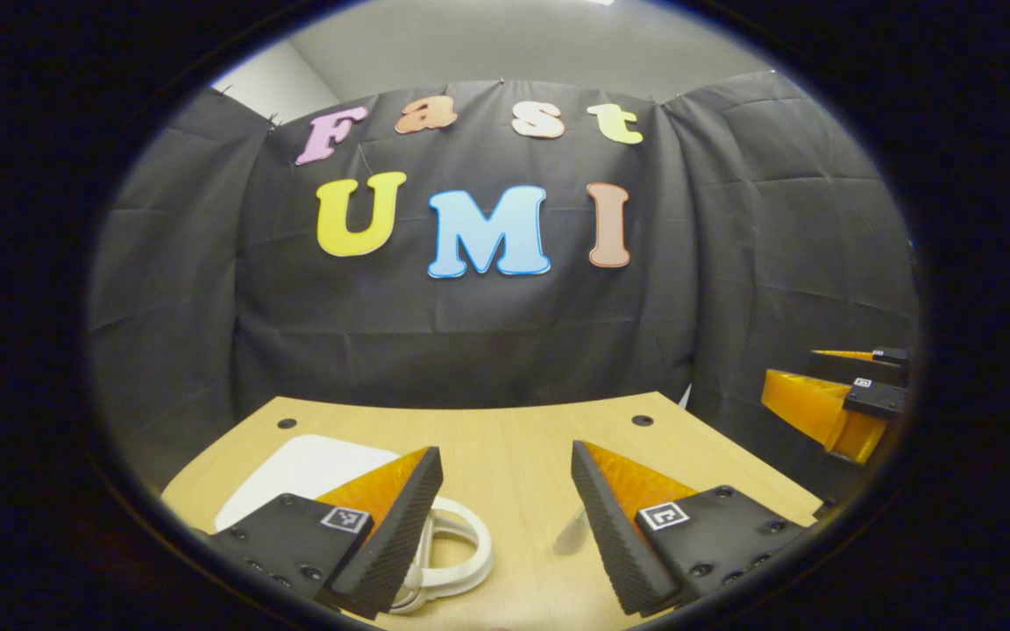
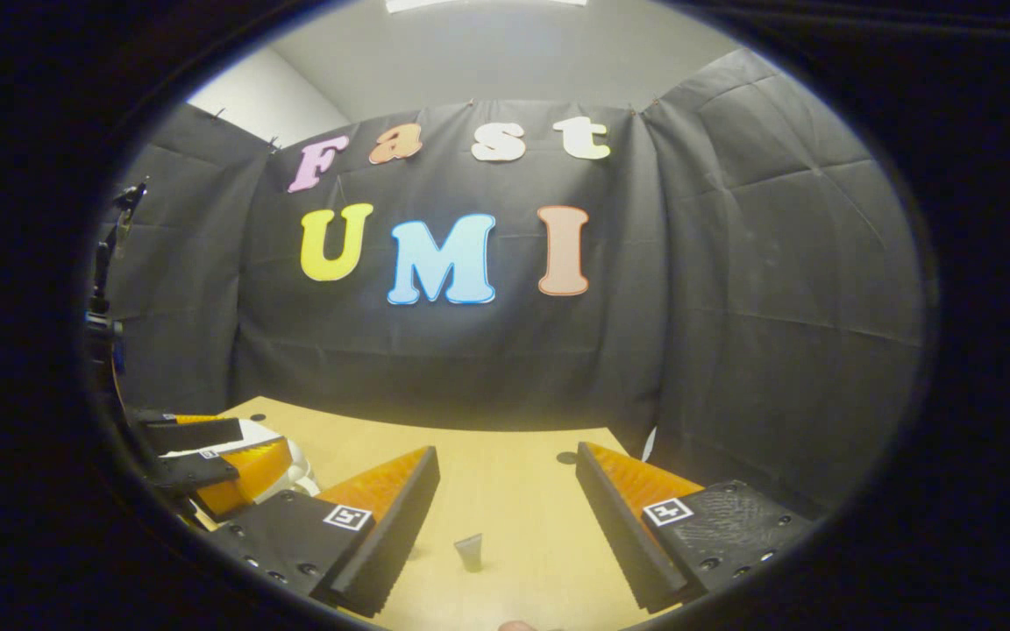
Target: First open the suitcase, pack the skin care products into it, and then close the suitcase.
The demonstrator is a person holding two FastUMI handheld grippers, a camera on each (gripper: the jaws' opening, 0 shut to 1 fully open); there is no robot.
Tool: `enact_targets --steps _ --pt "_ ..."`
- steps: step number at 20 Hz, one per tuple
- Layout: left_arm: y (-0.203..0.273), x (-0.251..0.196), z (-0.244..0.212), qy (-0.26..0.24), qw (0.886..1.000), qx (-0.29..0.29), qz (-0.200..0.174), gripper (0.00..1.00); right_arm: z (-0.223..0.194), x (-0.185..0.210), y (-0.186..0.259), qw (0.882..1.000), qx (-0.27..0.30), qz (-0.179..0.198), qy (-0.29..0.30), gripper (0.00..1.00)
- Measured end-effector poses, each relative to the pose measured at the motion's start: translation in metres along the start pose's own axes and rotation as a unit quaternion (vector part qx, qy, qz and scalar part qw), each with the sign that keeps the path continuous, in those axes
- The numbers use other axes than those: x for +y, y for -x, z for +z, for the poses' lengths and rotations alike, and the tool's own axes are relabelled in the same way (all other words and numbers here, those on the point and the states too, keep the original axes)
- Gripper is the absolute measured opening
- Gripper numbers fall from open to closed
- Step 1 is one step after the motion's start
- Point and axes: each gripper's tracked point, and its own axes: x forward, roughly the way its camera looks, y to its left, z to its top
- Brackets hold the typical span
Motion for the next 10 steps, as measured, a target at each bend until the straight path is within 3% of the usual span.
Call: enact_targets --steps 5,10 --pt "-0.039 0.008 -0.066 0.015 0.990 0.139 -0.014 0.96 -0.001 0.002 -0.002 1.000 0.006 0.006 0.010 0.96" --pt "-0.074 0.027 -0.129 0.033 0.956 0.289 -0.024 0.96 -0.004 0.006 -0.004 1.000 0.019 0.016 0.001 0.96"
